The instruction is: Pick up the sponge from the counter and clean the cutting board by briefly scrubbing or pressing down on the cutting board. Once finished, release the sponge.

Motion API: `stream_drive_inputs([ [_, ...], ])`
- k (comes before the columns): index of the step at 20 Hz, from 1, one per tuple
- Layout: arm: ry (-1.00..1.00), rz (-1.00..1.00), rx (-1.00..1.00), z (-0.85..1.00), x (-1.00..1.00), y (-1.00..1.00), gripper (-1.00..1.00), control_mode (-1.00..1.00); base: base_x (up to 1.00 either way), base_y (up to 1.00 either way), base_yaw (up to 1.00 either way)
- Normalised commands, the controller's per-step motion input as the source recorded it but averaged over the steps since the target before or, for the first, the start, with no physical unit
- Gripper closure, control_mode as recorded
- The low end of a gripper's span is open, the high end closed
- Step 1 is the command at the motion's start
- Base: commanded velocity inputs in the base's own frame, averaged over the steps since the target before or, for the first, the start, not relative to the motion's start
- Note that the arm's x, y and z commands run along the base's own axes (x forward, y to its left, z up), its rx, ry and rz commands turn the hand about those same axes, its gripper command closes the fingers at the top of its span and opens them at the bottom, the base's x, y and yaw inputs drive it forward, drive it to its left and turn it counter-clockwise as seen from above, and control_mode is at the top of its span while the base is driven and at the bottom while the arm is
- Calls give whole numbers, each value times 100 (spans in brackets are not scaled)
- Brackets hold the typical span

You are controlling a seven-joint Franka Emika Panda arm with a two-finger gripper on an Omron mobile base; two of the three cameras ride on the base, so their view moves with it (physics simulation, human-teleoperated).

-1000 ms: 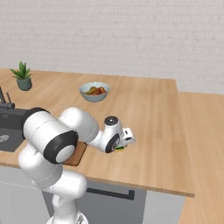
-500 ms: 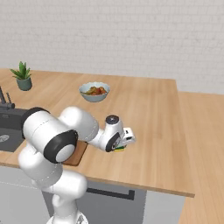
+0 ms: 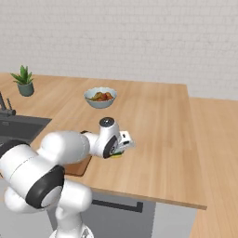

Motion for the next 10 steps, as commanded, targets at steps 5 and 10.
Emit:
stream_drive_inputs([
  [5,3,0,0,33,-46,98,100,-100,0,0,0],
  [10,1,0,0,6,-45,99,100,-100,0,0,0],
])
